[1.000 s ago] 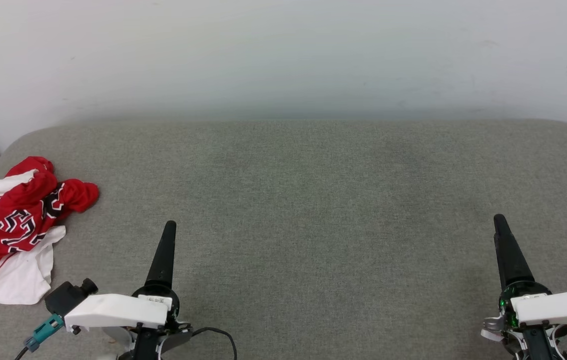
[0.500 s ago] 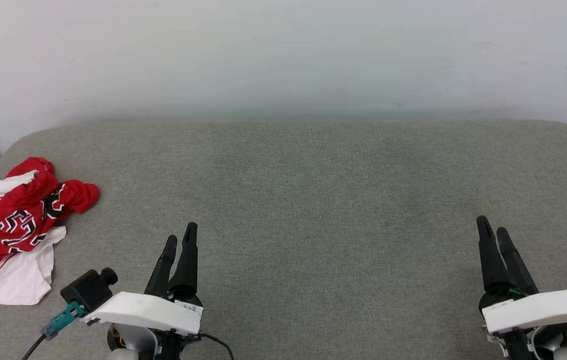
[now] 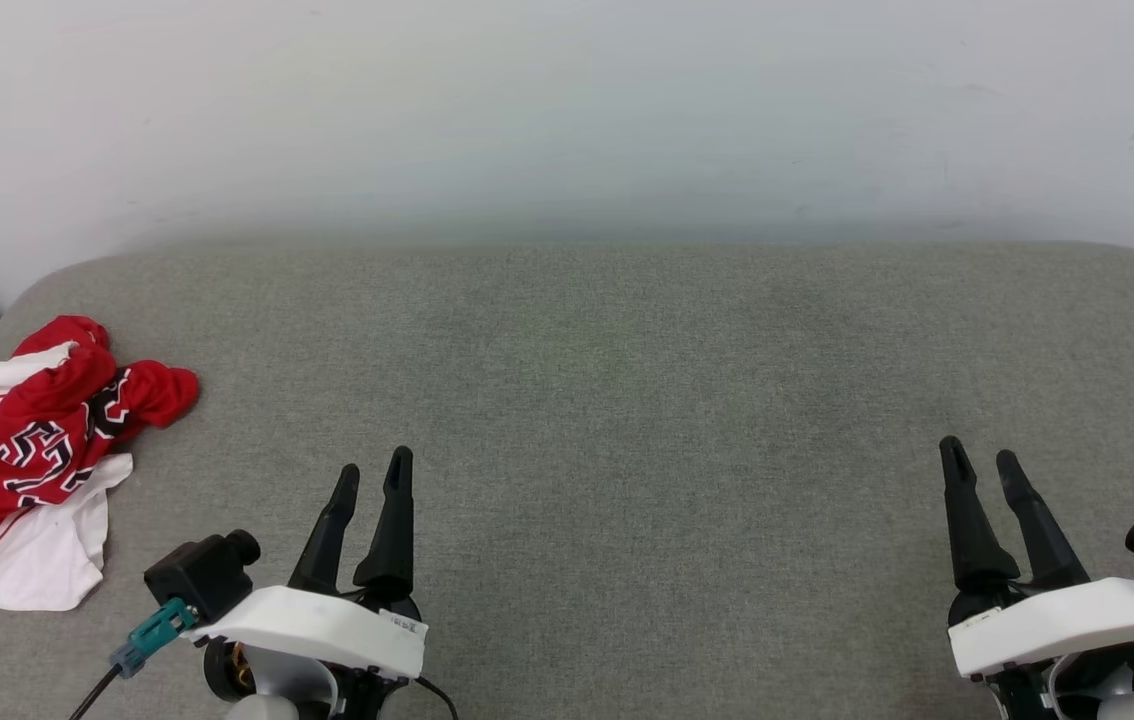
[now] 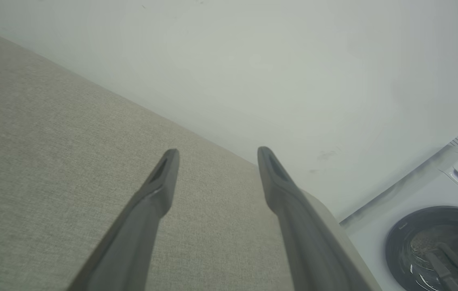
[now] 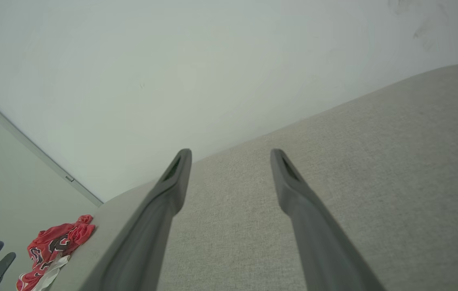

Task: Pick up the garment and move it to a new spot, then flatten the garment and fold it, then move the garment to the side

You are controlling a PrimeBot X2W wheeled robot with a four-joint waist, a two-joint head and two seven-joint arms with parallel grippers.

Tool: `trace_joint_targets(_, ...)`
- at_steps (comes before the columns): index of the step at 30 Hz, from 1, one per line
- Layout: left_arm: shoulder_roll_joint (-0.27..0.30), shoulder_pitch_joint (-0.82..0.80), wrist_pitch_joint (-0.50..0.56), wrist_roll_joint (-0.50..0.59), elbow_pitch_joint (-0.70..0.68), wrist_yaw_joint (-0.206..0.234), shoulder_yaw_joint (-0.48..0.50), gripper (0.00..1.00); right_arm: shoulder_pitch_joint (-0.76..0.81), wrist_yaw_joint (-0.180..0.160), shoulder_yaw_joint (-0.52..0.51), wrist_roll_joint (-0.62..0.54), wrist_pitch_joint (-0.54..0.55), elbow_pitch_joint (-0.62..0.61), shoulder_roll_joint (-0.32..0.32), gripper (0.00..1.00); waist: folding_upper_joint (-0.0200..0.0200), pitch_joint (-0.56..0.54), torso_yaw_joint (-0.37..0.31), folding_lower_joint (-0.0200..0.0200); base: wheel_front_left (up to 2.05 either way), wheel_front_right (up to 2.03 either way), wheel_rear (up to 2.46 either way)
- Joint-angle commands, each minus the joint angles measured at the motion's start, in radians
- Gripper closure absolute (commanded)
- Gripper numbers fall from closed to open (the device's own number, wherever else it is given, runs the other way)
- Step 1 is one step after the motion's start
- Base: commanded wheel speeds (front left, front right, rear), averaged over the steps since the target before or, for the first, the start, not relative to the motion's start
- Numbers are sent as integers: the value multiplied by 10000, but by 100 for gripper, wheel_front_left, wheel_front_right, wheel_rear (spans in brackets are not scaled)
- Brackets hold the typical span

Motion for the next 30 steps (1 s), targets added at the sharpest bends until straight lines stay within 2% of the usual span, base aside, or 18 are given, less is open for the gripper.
trace_joint_targets(1, 21, -161, -84, 219, -63, -2, -35, 0, 36, 1, -20, -268, 4, -151, 24, 0, 0, -3, 1, 0, 0, 0, 0)
trace_joint_targets(12, 23, -168, -365, 1422, 134, 2, -43, 0, 137, 1, -114, -1602, 121, -332, 40, 0, 0, -38, 7, 0, 0, 0, 0)
trace_joint_targets(13, 22, -159, -429, 1798, 187, 38, -42, 0, 177, 1, -142, -1897, 156, -378, 41, 0, 0, -49, 2, 0, 0, 0, 0)
trace_joint_targets(30, 23, -203, -804, 3694, 578, 302, -114, 0, 357, 1, -271, -3466, 240, -722, 48, 0, 0, -74, 22, 0, 0, 0, 0)
